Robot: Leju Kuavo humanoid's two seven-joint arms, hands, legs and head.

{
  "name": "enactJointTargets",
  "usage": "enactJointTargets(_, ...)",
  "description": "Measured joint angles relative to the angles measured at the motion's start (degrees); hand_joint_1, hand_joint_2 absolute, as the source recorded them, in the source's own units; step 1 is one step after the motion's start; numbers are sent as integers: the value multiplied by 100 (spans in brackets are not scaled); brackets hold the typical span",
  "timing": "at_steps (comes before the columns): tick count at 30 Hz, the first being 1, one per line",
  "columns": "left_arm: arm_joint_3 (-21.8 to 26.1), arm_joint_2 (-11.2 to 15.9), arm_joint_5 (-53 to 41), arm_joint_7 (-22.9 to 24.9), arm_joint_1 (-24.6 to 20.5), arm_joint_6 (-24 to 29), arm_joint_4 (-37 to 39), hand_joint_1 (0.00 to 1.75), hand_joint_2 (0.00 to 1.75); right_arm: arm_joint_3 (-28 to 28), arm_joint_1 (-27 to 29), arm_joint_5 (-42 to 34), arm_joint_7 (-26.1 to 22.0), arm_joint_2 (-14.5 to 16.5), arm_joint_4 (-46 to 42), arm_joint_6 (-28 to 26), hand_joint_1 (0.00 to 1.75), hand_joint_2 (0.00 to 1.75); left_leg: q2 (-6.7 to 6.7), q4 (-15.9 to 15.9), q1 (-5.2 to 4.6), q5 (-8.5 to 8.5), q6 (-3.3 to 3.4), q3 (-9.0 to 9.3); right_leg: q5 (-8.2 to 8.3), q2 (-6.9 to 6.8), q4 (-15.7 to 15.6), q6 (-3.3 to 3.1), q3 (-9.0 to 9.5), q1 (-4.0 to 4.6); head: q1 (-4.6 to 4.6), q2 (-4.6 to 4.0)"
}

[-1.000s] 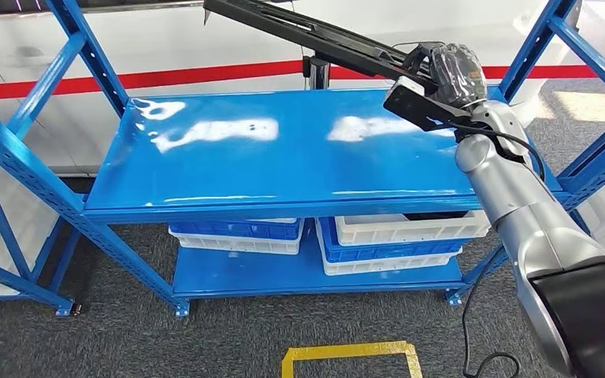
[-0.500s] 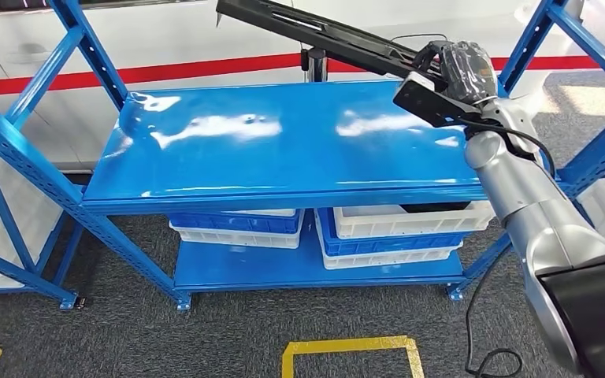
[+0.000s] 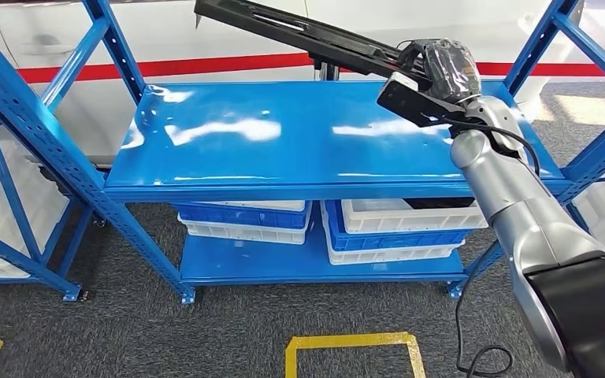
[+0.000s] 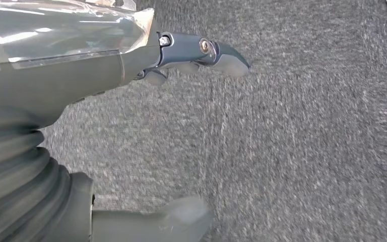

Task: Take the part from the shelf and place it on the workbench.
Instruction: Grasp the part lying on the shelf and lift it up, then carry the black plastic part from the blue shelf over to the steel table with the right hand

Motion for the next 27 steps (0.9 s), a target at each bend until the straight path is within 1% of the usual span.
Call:
enactJointTargets(1, 0, -2, 1, -1, -4, 0, 0, 0, 175, 0, 1, -1, -1, -3, 3, 0, 175, 175, 8, -20, -2, 61, 43, -54, -234, -5, 317, -48, -118, 2, 5, 0)
enactJointTargets(2, 1, -1, 1, -1, -5, 0, 0, 0, 175, 1, 5, -1, -1, -4, 8, 0, 175, 175, 8, -24, -15, 114, 76, -123, -473, -5, 704, -85, -243, 9, 10, 0)
enactJointTargets(3, 1, 2, 2, -1, -4, 0, 0, 0, 175, 1, 12, -1, -1, -5, 16, 0, 175, 175, 8, -22, -31, 168, 88, -199, -649, -5, 1069, -93, -335, 12, 11, 0)
enactJointTargets(4, 2, 1, 2, 0, -3, 0, 0, 0, 175, 2, 21, 0, -1, -6, 25, 0, 175, 175, 8, -19, -46, 224, 95, -275, -737, -5, 1305, -75, -360, 15, 11, 0)
enactJointTargets(5, 2, -2, 2, 0, -2, 0, 0, 0, 175, 2, 28, 0, 0, -5, 33, 0, 175, 175, 7, -15, -60, 280, 95, -351, -725, -5, 1338, -39, -285, 21, 11, 0)
enactJointTargets(6, 2, -7, 2, 0, -3, 0, 0, 0, 175, 2, 32, 0, 0, -4, 38, 0, 175, 175, 7, -11, -71, 336, 88, -424, -637, -5, 1154, 3, -100, 28, 10, 0)
enactJointTargets(7, 2, -11, 2, 0, -5, 0, 0, 0, 175, 2, 31, 0, -1, -2, 39, -1, 175, 175, 7, -5, -78, 387, 77, -485, -533, -6, 802, 28, 169, 38, 10, 0)
enactJointTargets(8, 2, -13, 2, 0, -6, 0, -1, 0, 175, 1, 26, 0, -1, 1, 40, -2, 175, 175, 6, 7, -90, 433, 57, -545, -482, -7, 372, 27, 479, 57, 9, 0)
enactJointTargets(9, 2, -15, 2, 0, -8, -1, -1, 0, 175, -1, 22, -1, -2, 6, 40, -3, 175, 175, 9, 15, -98, 481, 33, -587, -464, -6, 16, 3, 720, 83, 1, 0)
enactJointTargets(10, 1, -15, 2, 1, -8, -1, -1, 0, 175, -1, 17, -1, -3, 10, 40, -4, 175, 175, 11, 21, -104, 528, 5, -615, -477, -6, -230, -33, 848, 109, 0, 0)
enactJointTargets(11, 1, -15, 2, 1, -9, -2, -1, 0, 175, -1, 14, -1, -4, 14, 41, -5, 175, 175, 12, 23, -108, 565, -18, -632, -499, -3, -350, -66, 888, 131, -1, 0)
enactJointTargets(12, 1, -16, 2, 1, -9, -2, 0, 0, 175, 0, 13, -1, -5, 16, 42, -5, 175, 175, 14, 20, -104, 594, -34, -635, -487, -2, -365, -83, 854, 144, -2, 0)
enactJointTargets(13, 1, -16, 2, 1, -9, -2, 0, 0, 175, 1, 11, 0, -5, 15, 43, -4, 175, 175, 14, 18, -103, 607, -42, -636, -480, -2, -373, -90, 825, 145, 5, 0)
enactJointTargets(22, 2, -16, 2, 1, -9, -3, 0, 0, 175, -1, 10, -1, -5, 15, 43, -4, 175, 175, 10, 13, -101, 619, -48, -639, -474, 0, -357, -101, 834, 149, 6, 0)
enactJointTargets(23, 2, -16, 2, 1, -9, -3, 0, 0, 175, -1, 10, -1, -5, 15, 43, -3, 175, 175, 10, 8, -100, 628, -53, -640, -470, -1, -352, -107, 838, 151, 3, 0)
enactJointTargets(24, 2, -13, 2, 1, -8, -3, 0, 0, 175, -1, 7, -1, -5, 18, 44, -1, 175, 175, 3, 7, -95, 638, -72, -656, -438, -9, -360, -145, 829, 113, 2, 0)
enactJointTargets(25, 3, -8, 2, 1, -6, -2, 0, 0, 175, 1, 0, 0, -5, 22, 45, 3, 175, 175, -8, 25, -89, 602, -101, -682, -396, -21, -372, -186, 814, 81, 2, 0)
enactJointTargets(26, 5, -7, 3, 1, -5, 1, 0, 0, 175, 2, -20, 5, -5, 46, 48, 11, 175, 175, -17, 292, -59, 331, -163, -772, -309, -29, -381, -245, 754, 47, -4, 0)
enactJointTargets(27, 8, -6, 3, 2, -5, 7, 0, 0, 175, 4, -41, 14, -4, 73, 56, 25, 175, 175, -24, 732, -11, 18, -243, -879, -196, -38, -389, -292, 658, 11, -12, 0)
